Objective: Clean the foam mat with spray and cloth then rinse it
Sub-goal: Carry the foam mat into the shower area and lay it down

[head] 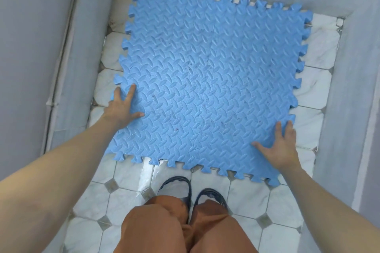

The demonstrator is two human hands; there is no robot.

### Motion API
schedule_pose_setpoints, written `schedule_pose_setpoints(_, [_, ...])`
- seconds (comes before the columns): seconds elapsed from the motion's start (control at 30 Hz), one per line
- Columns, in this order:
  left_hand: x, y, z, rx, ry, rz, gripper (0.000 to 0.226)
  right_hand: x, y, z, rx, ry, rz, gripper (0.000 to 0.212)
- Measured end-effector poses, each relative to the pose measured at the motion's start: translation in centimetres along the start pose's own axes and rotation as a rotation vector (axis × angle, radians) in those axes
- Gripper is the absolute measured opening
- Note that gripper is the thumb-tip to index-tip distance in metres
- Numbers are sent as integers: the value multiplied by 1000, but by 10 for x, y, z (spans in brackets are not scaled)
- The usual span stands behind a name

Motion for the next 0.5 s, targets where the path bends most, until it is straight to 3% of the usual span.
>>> schedule_pose_setpoints(0.13, [5, -3, 11, -30, 20, 4, 110, 11, 1, 6, 28, 43, -100, 124])
schedule_pose_setpoints(0.27, [0, -24, -3, -20, 35, 129, 113, 1, 7, -4, 45, 21, -266, 124])
schedule_pose_setpoints(0.5, [-69, -75, -96, 114, -23, 308, 102, -66, 55, -81, -12, 47, -182, 115])
Point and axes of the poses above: each hand's wrist, its own z-axis towards the middle knuckle, its own x-axis out of the palm, y = z × x, the point moved 10 cm from there along z, towards the middle knuckle, and after that the axes turned 7 degrees about y, right-handed, at the moved point
